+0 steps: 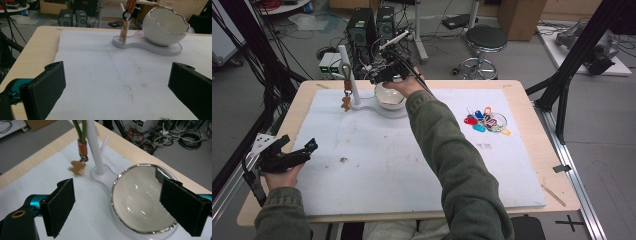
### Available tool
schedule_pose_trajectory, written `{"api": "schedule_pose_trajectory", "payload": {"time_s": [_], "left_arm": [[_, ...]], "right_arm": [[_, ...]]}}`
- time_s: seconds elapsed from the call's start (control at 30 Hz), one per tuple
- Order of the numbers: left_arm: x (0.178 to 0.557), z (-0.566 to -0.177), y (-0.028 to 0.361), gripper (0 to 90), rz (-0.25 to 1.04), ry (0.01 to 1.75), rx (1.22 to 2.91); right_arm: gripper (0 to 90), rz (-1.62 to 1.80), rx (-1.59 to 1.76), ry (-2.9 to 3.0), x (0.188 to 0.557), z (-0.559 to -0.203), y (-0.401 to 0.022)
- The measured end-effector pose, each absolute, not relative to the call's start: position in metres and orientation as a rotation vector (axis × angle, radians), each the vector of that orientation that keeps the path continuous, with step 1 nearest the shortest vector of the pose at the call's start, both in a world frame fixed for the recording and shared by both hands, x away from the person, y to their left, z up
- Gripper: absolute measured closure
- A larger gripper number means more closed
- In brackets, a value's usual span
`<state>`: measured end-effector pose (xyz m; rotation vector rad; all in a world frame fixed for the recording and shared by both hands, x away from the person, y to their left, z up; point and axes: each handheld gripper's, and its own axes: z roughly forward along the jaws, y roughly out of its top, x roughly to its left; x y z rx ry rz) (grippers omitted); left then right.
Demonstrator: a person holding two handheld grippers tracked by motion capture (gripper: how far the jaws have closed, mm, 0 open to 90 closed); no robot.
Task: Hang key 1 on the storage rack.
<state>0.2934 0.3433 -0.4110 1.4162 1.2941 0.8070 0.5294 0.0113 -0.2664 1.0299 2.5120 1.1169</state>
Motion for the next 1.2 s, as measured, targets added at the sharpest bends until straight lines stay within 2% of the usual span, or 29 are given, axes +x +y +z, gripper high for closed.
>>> {"api": "schedule_pose_trajectory", "payload": {"time_s": [0.2, 0.23, 0.53, 1.2], "left_arm": [[0.294, -0.411, 0.342, 1.7, 0.807, 1.292, 1.417], [0.294, -0.411, 0.342, 1.7, 0.804, 1.292, 1.418], [0.294, -0.411, 0.342, 1.7, 0.805, 1.290, 1.419], [0.296, -0.410, 0.338, 1.8, 0.808, 1.280, 1.432]], "right_arm": [[7.5, 1.106, 1.017, 2.517, 0.528, -0.265, 0.000], [0.7, 1.104, 1.010, 2.523, 0.528, -0.263, -0.003], [0.7, 1.091, 1.002, 2.518, 0.521, -0.258, -0.018], [0.7, 1.078, 1.125, 2.420, 0.511, -0.279, -0.103]]}}
